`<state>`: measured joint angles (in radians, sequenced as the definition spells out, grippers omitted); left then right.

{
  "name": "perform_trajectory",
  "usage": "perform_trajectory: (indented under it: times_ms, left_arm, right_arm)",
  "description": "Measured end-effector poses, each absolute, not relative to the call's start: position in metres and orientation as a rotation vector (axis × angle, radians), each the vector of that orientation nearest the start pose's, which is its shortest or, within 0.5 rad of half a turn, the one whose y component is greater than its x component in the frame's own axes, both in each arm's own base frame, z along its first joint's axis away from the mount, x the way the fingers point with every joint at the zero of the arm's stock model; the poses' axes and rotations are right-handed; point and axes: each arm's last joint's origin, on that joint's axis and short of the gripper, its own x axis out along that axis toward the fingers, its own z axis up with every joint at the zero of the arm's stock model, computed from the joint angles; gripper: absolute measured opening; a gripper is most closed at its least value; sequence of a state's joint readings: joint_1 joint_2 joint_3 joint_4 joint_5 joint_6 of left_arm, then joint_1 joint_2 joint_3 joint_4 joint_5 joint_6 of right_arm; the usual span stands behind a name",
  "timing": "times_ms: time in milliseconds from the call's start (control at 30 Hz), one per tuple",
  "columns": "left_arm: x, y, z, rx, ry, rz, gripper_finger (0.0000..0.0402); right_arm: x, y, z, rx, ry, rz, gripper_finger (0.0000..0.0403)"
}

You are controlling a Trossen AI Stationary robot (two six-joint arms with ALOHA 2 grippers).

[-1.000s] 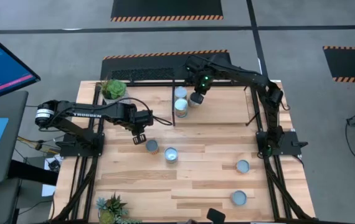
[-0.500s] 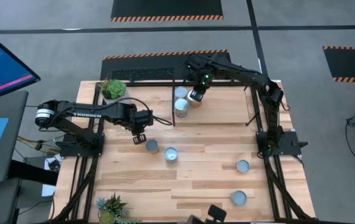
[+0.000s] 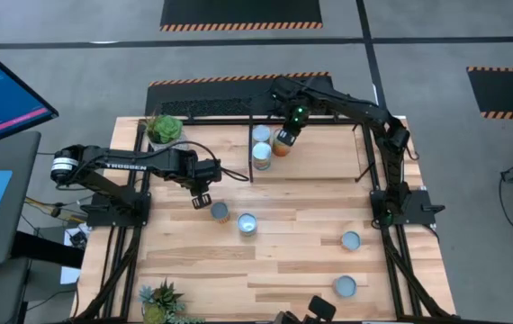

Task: Pick and place cans onto a shelf
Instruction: Put the canned green beans on the shelf

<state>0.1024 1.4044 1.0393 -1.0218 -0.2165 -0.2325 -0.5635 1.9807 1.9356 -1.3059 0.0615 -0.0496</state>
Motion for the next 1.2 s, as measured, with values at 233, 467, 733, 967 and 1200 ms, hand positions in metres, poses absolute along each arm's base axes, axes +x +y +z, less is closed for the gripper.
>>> perform_trajectory:
  times_ms: [233, 467, 733, 967, 1200]
  left_arm:
    - [0.242, 0.031, 0.238, -0.113, 1.350, 0.425, 0.0105]
    - [0.242, 0.031, 0.238, -0.113, 1.349, 0.426, 0.0105]
    - [0.242, 0.031, 0.238, -0.109, 1.347, 0.429, 0.0105]
    - [0.242, 0.031, 0.238, -0.101, 1.349, 0.423, 0.0105]
    - [0.243, 0.031, 0.238, -0.101, 1.349, 0.423, 0.0105]
  right_arm:
    - [0.321, -0.194, 0.343, 0.298, 1.285, -0.577, 0.0102]
    - [0.306, -0.165, 0.382, 0.336, 1.160, -0.609, 0.0098]
    - [0.299, -0.124, 0.404, 0.367, 1.099, -0.576, 0.0098]
    - [0.307, -0.098, 0.404, 0.266, 1.113, -0.562, 0.0097]
    - [0.319, -0.099, 0.379, 0.253, 1.182, -0.684, 0.0097]
